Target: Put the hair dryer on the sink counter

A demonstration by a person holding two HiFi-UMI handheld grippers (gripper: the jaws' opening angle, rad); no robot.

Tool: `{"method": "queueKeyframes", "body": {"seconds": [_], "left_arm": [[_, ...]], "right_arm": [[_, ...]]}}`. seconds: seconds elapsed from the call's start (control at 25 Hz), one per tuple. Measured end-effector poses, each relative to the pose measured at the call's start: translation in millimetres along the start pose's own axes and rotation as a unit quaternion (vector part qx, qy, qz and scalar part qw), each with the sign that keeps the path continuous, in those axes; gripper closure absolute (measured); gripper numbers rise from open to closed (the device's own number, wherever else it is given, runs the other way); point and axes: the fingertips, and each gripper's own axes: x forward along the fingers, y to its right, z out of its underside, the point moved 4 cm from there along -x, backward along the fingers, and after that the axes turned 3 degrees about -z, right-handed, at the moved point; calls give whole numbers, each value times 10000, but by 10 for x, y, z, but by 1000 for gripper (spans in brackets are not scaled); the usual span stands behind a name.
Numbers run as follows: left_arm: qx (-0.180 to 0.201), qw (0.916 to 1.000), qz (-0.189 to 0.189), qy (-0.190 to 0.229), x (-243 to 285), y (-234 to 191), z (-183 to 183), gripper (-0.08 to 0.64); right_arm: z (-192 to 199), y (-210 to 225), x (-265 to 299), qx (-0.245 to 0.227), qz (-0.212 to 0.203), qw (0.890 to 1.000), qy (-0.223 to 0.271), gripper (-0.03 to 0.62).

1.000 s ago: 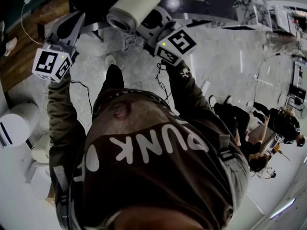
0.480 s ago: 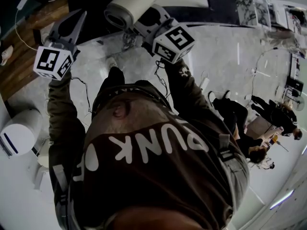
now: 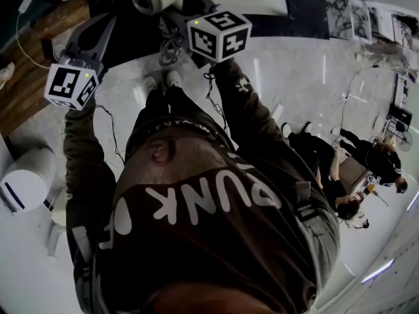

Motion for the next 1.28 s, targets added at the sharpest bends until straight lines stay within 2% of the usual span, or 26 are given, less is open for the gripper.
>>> {"method": "queueKeyframes", "body": {"seconds": [0.28,0.48,0.8,1.28], "left_arm": [[-167,9996,-184,-123,151,-63,15,566],[-247,9992,-285,-150,249,-187,51,566],[-266,9993,-202,-176,362,-253,98,566],[-339,9992,-165,-141,393,-354,150,566]], "right_arm": [[68,397,367,208,216,9962,-820,439],[167,627,615,369,349,9885,-1426,439],[301,892,933,494,615,9750,-2079,439],[561,974,1214,639,514,9528,-2924,431]]}}
